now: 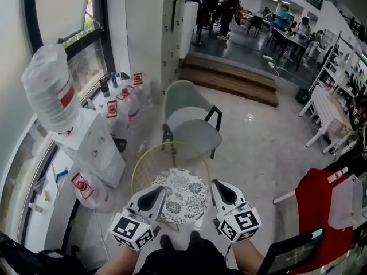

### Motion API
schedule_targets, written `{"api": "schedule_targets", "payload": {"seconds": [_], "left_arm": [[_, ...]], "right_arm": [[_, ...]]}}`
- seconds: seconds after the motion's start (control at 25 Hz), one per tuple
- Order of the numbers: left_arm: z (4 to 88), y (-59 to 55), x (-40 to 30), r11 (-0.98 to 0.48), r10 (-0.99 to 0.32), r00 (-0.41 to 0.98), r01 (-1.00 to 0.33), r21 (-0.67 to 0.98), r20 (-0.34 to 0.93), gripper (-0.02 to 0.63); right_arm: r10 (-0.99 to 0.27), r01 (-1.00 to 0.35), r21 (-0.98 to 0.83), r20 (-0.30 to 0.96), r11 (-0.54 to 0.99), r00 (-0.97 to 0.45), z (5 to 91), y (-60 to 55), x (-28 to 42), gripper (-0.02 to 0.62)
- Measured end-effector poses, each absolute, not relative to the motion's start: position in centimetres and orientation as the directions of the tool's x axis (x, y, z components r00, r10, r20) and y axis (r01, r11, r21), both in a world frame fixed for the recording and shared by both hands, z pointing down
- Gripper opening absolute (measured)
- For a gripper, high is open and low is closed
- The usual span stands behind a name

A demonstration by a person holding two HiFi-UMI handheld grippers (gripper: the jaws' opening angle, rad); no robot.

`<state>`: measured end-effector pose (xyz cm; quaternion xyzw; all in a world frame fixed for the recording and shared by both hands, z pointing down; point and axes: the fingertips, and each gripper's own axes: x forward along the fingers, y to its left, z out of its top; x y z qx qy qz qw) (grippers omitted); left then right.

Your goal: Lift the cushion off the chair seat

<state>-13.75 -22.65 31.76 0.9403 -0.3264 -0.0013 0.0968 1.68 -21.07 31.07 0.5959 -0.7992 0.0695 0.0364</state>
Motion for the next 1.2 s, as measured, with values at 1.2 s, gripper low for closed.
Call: {"api": "schedule_targets", "payload": {"seconds": [1.2], "left_arm": [[47.1, -28.3, -6.9, -0.679, -0.609, 0.721, -0.690, 0.253, 0.331, 0.008]], "right_arm": [[-0.833, -0.936, -0.251, 0.440, 0.246, -0.337, 52.3, -27.6, 9.4, 0.164]]}}
